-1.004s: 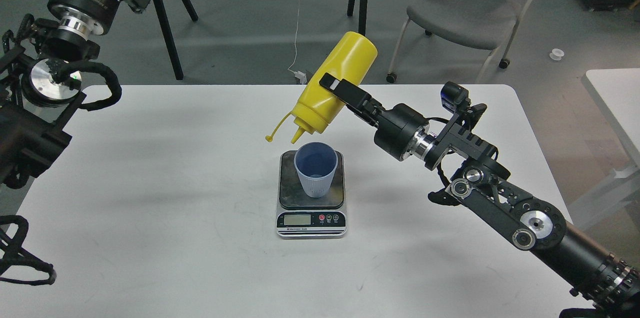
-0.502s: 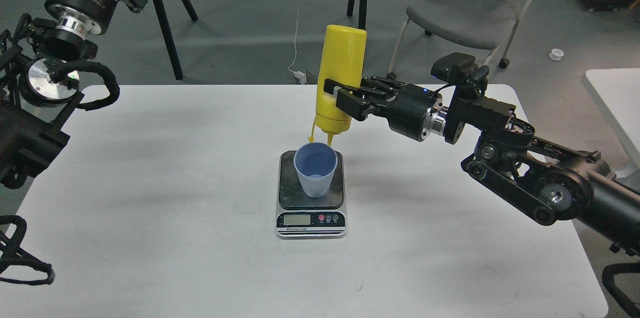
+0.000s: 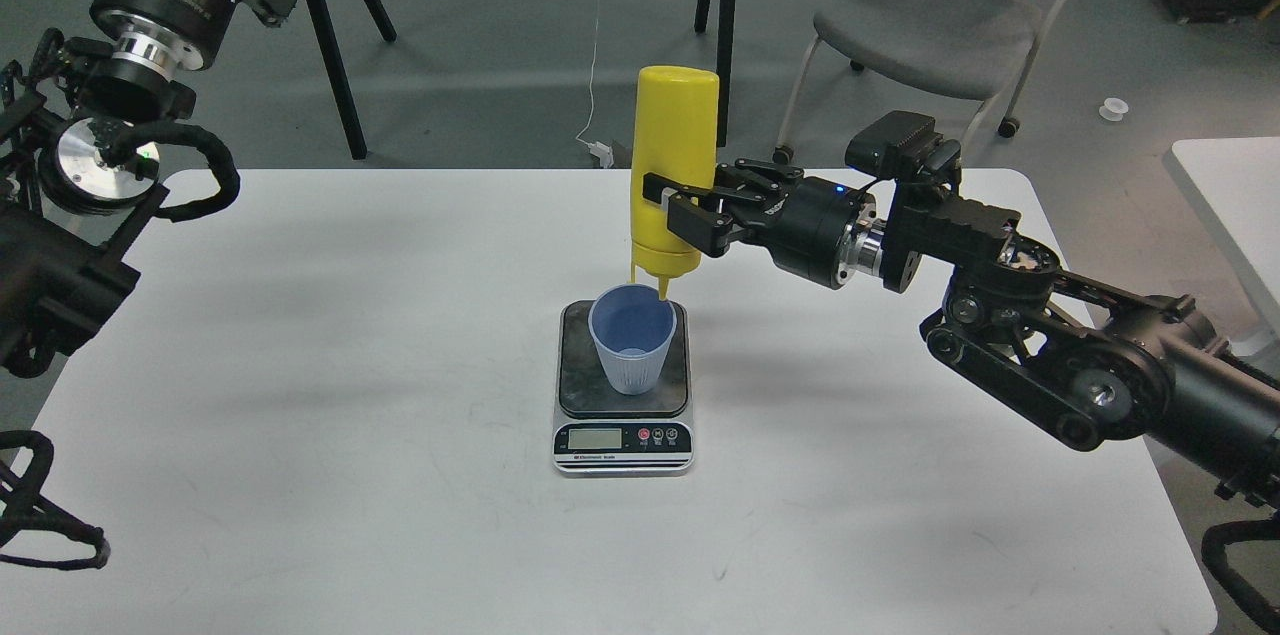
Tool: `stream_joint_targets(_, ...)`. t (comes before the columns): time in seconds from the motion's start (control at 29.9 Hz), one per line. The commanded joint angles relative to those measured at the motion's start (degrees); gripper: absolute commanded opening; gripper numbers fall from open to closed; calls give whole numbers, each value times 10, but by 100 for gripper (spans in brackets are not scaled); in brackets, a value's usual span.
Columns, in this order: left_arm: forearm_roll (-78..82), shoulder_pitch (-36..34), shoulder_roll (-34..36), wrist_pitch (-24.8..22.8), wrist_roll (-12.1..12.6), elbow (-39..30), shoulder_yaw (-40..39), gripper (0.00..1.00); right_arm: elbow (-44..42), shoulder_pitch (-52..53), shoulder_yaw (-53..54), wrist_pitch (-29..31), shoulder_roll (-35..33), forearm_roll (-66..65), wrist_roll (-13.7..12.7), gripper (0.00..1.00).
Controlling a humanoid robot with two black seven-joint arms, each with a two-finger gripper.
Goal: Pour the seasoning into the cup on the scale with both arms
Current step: 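Hold the bottle inverted over the cup to pour, then turn the bottle upright and lower it back onto the table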
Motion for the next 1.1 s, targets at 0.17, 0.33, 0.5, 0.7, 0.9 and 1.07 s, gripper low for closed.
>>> stream_joint_targets(0.17,1,0,-12,0,0,1,0,99,6,10,78,-9,-60,88,21,36)
stream_joint_targets(0.33,1,0,-12,0,0,1,0,99,8,-7,119,-7,-83,285,21,36)
stream_joint_targets(0.5,1,0,-11,-1,0,1,0,99,8,-40,119,-7,-108,475,22,35)
stream_joint_targets(0.7,0,0,-14,0,1,1,0,99,13,-115,143,10,-116,636,44,35)
stream_joint_targets(0.9,0,4,-16,0,1,1,0,99,10,-170,151,52,-109,766,46,35)
stream_joint_targets(1.07,0,11,-18,0,1,1,-1,99,5,-224,165,148,-107,927,46,35)
